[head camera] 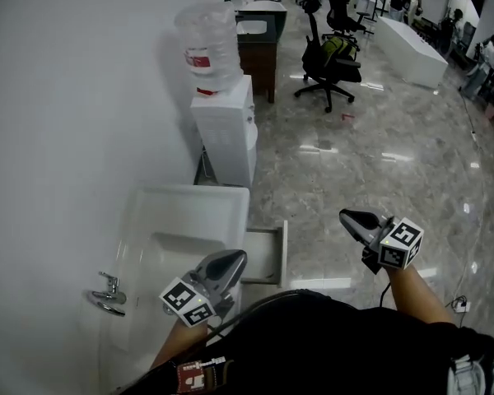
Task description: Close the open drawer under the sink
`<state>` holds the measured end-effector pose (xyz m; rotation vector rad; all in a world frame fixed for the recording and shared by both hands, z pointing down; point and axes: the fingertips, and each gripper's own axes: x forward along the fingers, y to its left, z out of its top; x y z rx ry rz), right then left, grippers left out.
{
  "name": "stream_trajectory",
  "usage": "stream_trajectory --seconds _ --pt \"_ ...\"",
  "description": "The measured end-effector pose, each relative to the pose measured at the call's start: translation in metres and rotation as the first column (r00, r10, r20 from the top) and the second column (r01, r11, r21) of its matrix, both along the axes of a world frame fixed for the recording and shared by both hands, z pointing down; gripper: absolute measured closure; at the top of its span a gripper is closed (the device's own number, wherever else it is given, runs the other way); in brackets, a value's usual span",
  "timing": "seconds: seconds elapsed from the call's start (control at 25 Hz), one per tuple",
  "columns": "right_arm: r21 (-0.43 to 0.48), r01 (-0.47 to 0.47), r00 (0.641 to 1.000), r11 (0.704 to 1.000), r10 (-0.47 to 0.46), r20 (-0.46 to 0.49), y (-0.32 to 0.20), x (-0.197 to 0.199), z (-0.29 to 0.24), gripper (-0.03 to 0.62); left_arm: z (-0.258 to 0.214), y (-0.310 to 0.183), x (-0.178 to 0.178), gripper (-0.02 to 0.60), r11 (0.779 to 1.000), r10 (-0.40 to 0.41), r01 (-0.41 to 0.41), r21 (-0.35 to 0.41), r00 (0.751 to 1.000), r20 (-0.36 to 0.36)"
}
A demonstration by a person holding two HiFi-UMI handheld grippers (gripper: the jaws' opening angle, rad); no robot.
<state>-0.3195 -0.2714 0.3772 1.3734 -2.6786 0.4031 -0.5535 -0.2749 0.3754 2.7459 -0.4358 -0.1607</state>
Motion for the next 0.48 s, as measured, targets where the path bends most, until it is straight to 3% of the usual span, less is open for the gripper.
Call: stream_trajectory --seconds 0.2,0.48 --pt "0.004 -0.018 1.0 1.0 0.018 0.019 0.008 0.021 0.002 0.597 0.014 0.002 0.028 0.581 1.0 0.027 -0.028 0.013 0.996 0.079" --pt "0.017 0.065 0.998 0.998 -0.065 -0.008 0.009 0.077 0.021 0.597 0.04 -0.001 0.091 0.581 0.998 -0.023 0.01 0.057 0.974 0.226"
